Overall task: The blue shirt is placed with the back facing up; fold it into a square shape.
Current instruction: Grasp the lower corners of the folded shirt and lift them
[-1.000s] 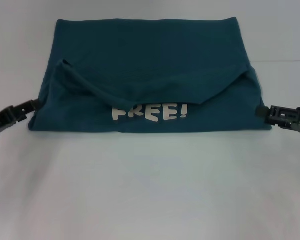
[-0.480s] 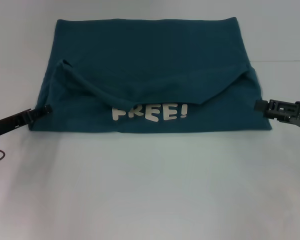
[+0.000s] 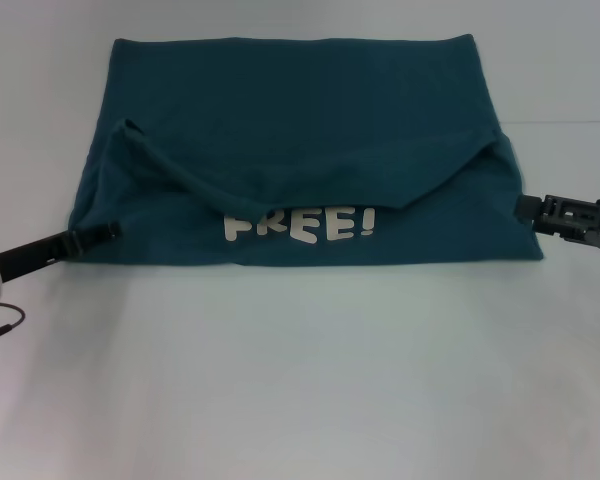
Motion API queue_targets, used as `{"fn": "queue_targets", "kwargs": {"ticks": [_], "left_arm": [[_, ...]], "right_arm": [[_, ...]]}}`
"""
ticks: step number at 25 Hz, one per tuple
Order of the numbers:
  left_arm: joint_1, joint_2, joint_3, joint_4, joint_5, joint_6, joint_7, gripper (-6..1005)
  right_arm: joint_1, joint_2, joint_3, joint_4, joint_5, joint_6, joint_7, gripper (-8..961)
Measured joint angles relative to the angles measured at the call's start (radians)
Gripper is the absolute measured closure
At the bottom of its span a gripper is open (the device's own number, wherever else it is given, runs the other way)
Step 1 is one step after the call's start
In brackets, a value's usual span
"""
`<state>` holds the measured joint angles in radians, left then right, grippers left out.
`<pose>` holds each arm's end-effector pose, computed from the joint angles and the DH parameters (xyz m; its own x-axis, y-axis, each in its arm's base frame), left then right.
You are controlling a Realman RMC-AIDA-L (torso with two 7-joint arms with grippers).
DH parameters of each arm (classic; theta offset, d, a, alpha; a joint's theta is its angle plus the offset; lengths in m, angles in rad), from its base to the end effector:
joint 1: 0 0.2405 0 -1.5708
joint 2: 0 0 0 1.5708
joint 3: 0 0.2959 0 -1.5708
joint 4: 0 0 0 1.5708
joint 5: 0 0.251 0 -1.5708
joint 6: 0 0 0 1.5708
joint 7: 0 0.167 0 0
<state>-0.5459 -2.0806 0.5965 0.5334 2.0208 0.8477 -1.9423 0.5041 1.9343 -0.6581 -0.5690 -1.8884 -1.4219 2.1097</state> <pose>-0.4061 0.4458 -0.0257 0.2577 0.6513 0.7137 0.9607 -0.0936 -0.2615 0.3600 0.4138 0.0309 0.1803 -0.7622 -0.6218 -0.9397 -0.3202 0.1200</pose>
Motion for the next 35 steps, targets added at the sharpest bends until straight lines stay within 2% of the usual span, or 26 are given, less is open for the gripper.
{"fn": "queue_targets", "kwargs": {"ticks": [5,13,16,25,27,29,35], "left_arm": [[-0.005,0.004,0.005,-0.01,0.001,-0.006,-0.027,303],[0.007,-0.002,0.005,0.017,0.011,-0.009,-0.057,342],[0.005,-0.002,0.006,0.016,0.025,-0.009,-0.057,555],[0.008,-0.003,0.002,0.022,0.027,0.011,-0.07,900],[0.012,0.0,-0.004,0.037,0.027,0.044,-0.09,970],[0.017,0.005,-0.009,0.059,0.027,0.088,-0.122,970],[0.019,0.031,-0.016,0.127,0.02,0.237,-0.244,970]], "right_arm": [[-0.003,0.0,0.01,0.0,-0.001,-0.001,0.002,205],[-0.007,-0.001,0.011,0.0,-0.002,-0.006,0.008,205],[-0.007,-0.001,0.011,0.0,-0.003,-0.007,0.008,205],[-0.008,-0.006,0.006,0.0,-0.008,-0.008,0.009,205],[-0.005,-0.017,0.002,0.0,-0.026,-0.009,0.016,205],[0.003,-0.03,0.001,-0.002,-0.06,-0.01,0.034,205],[0.064,-0.103,0.002,-0.013,-0.199,-0.002,0.158,205]]}}
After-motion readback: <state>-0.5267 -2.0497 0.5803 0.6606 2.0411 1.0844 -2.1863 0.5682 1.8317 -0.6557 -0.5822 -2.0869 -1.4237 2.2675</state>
